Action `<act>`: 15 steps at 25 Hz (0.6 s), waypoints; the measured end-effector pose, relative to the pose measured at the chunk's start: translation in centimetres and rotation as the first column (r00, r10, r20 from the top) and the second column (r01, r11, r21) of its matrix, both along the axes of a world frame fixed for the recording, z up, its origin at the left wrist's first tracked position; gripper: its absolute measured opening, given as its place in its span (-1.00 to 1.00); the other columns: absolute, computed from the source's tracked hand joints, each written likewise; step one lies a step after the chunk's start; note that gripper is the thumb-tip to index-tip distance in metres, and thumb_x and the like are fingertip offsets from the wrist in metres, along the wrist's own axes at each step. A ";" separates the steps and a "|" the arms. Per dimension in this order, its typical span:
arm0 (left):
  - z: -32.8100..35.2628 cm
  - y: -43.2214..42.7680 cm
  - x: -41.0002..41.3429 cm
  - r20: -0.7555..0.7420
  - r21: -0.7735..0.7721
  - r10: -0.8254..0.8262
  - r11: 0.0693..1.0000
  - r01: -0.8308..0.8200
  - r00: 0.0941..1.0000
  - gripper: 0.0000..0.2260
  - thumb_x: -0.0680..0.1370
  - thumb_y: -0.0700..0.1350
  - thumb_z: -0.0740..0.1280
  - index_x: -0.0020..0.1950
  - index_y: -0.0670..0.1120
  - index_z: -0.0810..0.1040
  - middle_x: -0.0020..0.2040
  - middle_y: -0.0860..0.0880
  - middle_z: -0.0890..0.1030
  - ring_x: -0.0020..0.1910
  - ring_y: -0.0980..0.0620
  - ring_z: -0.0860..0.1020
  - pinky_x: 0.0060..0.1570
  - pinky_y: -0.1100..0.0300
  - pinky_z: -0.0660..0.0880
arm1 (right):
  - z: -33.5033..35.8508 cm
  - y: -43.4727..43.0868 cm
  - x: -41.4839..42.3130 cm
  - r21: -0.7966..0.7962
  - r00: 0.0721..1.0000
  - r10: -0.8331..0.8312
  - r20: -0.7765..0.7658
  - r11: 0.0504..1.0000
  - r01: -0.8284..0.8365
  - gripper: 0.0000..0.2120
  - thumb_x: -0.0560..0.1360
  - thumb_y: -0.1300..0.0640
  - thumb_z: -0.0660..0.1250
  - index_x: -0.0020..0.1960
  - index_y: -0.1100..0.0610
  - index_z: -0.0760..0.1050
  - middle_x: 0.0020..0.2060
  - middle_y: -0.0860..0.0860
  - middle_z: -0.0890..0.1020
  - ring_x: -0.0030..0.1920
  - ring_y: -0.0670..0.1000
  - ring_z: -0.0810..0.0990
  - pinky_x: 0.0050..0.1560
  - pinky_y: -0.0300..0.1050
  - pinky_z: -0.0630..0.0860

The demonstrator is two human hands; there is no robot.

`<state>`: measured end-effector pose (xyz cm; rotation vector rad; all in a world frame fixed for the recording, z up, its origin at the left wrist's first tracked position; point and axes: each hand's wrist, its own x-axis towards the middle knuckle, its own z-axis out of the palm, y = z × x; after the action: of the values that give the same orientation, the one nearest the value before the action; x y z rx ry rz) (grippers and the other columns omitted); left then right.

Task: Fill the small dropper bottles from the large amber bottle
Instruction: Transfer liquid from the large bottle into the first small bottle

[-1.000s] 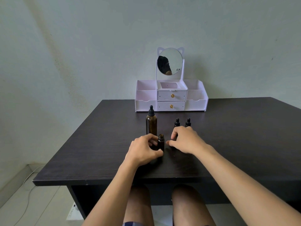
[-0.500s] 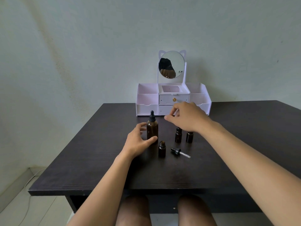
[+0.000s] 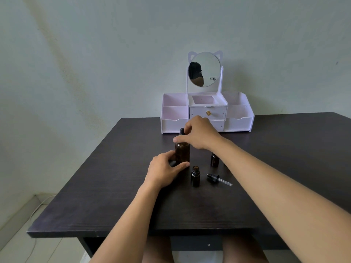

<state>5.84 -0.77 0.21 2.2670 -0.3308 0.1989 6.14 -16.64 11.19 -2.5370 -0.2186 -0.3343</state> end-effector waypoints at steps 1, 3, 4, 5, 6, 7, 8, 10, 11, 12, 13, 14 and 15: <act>-0.1 0.0 0.1 0.000 0.001 -0.001 1.000 0.001 1.000 -0.53 0.36 0.34 0.45 0.20 0.17 0.61 0.09 0.15 0.69 0.13 0.12 0.61 0.19 0.03 0.55 | 0.1 -0.2 0.1 0.000 1.000 0.023 -0.007 1.000 -0.023 -0.56 0.30 -0.17 0.60 -0.25 0.22 0.63 -0.28 0.14 0.68 -0.27 0.04 0.57 -0.21 -0.05 0.52; -0.1 0.0 0.1 0.005 0.009 -0.004 1.000 0.004 1.000 -0.49 0.32 0.40 0.40 0.17 0.18 0.61 0.03 0.18 0.69 0.09 0.14 0.62 0.16 0.02 0.56 | 0.3 -0.8 0.6 0.003 0.994 0.086 -0.060 0.996 -0.086 -0.62 0.28 -0.18 0.60 -0.21 0.14 0.68 -0.26 0.10 0.71 -0.22 0.02 0.61 -0.11 -0.04 0.56; -0.1 0.0 0.1 0.007 0.014 -0.008 1.000 0.008 1.000 -0.47 0.30 0.42 0.37 0.16 0.18 0.61 0.01 0.18 0.69 0.07 0.14 0.62 0.14 0.01 0.56 | 0.4 -1.2 0.7 0.016 0.986 0.134 -0.095 0.991 -0.133 -0.69 0.30 -0.15 0.59 -0.16 0.08 0.71 -0.25 0.03 0.72 -0.15 -0.01 0.66 0.01 -0.01 0.60; 0.0 0.0 0.1 0.008 0.020 -0.010 1.000 0.010 1.000 -0.46 0.29 0.44 0.35 0.15 0.18 0.60 -0.01 0.19 0.69 0.05 0.14 0.62 0.13 0.00 0.57 | 0.7 -1.4 0.7 0.032 0.974 0.186 -0.129 0.983 -0.183 -0.76 0.35 -0.06 0.59 -0.07 0.04 0.73 -0.20 -0.06 0.74 -0.05 -0.04 0.68 0.13 0.01 0.60; 0.0 0.0 0.1 0.010 0.027 -0.010 1.000 0.010 1.000 -0.46 0.30 0.44 0.35 0.16 0.18 0.60 -0.01 0.19 0.69 0.05 0.14 0.62 0.12 0.00 0.57 | 1.0 -1.6 0.6 0.060 0.956 0.240 -0.168 0.970 -0.233 -0.77 0.41 0.07 0.56 0.06 0.04 0.72 -0.12 -0.10 0.75 0.04 -0.07 0.68 0.22 -0.02 0.57; 0.0 0.0 0.1 0.012 0.036 -0.007 0.999 0.007 1.000 -0.47 0.30 0.44 0.35 0.16 0.18 0.59 0.00 0.19 0.69 0.05 0.14 0.62 0.12 0.00 0.56 | 1.3 -1.8 0.5 0.101 0.934 0.286 -0.215 0.957 -0.270 -0.67 0.47 0.22 0.50 0.23 0.07 0.65 -0.01 -0.09 0.74 0.13 -0.07 0.66 0.27 -0.07 0.54; 0.0 -0.1 0.0 0.014 0.045 -0.003 0.999 0.002 1.000 -0.48 0.32 0.43 0.36 0.16 0.18 0.59 0.01 0.19 0.69 0.06 0.13 0.62 0.12 -0.01 0.56 | 1.5 -1.9 0.2 0.158 0.912 0.316 -0.261 0.946 -0.283 -0.54 0.51 0.33 0.41 0.38 0.09 0.53 0.10 -0.04 0.71 0.20 -0.05 0.63 0.27 -0.13 0.51; 0.0 -0.1 0.0 0.020 0.060 0.006 0.998 -0.008 1.000 -0.53 0.36 0.38 0.39 0.14 0.17 0.59 0.02 0.17 0.69 0.07 0.10 0.62 0.12 -0.01 0.55 | 1.8 -1.7 -0.1 0.228 0.915 0.301 -0.268 0.943 -0.243 -0.42 0.52 0.32 0.33 0.50 0.03 0.37 0.23 0.03 0.64 0.24 0.00 0.58 0.15 -0.20 0.45; 0.0 -0.1 0.0 0.020 0.065 0.009 0.998 -0.010 1.000 -0.55 0.37 0.37 0.40 0.15 0.16 0.59 0.03 0.16 0.69 0.07 0.09 0.62 0.12 0.00 0.55 | 1.7 -1.6 -0.1 0.228 0.940 0.260 -0.221 0.951 -0.209 -0.48 0.51 0.21 0.39 0.44 0.00 0.42 0.20 0.01 0.63 0.21 0.00 0.58 0.07 -0.19 0.44; -0.1 -0.1 0.0 0.021 0.070 0.011 0.997 -0.012 1.000 -0.55 0.38 0.36 0.40 0.16 0.16 0.58 0.04 0.16 0.68 0.08 0.09 0.61 0.12 0.00 0.55 | 1.5 -1.4 -0.2 0.197 0.967 0.192 -0.167 0.967 -0.158 -0.57 0.48 0.04 0.47 0.32 -0.01 0.50 0.09 -0.02 0.65 0.14 -0.03 0.58 0.00 -0.18 0.43; -0.1 -0.1 0.0 0.021 0.074 0.012 0.997 -0.014 1.000 -0.55 0.38 0.37 0.39 0.16 0.16 0.58 0.04 0.16 0.68 0.07 0.09 0.61 0.11 -0.01 0.56 | 1.3 -1.2 -0.2 0.150 0.986 0.126 -0.113 0.983 -0.108 -0.61 0.41 -0.12 0.52 0.16 0.00 0.56 -0.05 -0.06 0.65 0.04 -0.09 0.58 -0.08 -0.19 0.42; -0.1 -0.1 0.0 0.022 0.079 0.013 0.997 -0.015 1.000 -0.55 0.38 0.37 0.39 0.17 0.16 0.58 0.04 0.15 0.68 0.06 0.09 0.61 0.11 -0.01 0.56 | 1.1 -1.1 -0.3 0.117 0.995 0.077 -0.064 0.991 -0.069 -0.60 0.35 -0.21 0.55 0.01 0.03 0.59 -0.17 -0.08 0.63 -0.07 -0.13 0.56 -0.14 -0.19 0.41; 0.0 -0.1 -0.1 0.021 0.083 0.015 0.996 -0.017 1.000 -0.55 0.39 0.36 0.39 0.17 0.16 0.57 0.04 0.15 0.68 0.06 0.09 0.61 0.11 -0.01 0.56 | 1.0 -1.0 -0.2 0.102 0.997 0.062 -0.034 0.993 -0.059 -0.62 0.33 -0.21 0.57 -0.08 0.05 0.60 -0.24 -0.10 0.62 -0.15 -0.15 0.55 -0.18 -0.18 0.41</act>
<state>5.79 -0.89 0.18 2.3517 -0.3375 0.2198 5.92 -17.66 12.23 -2.4295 -0.2573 -0.2677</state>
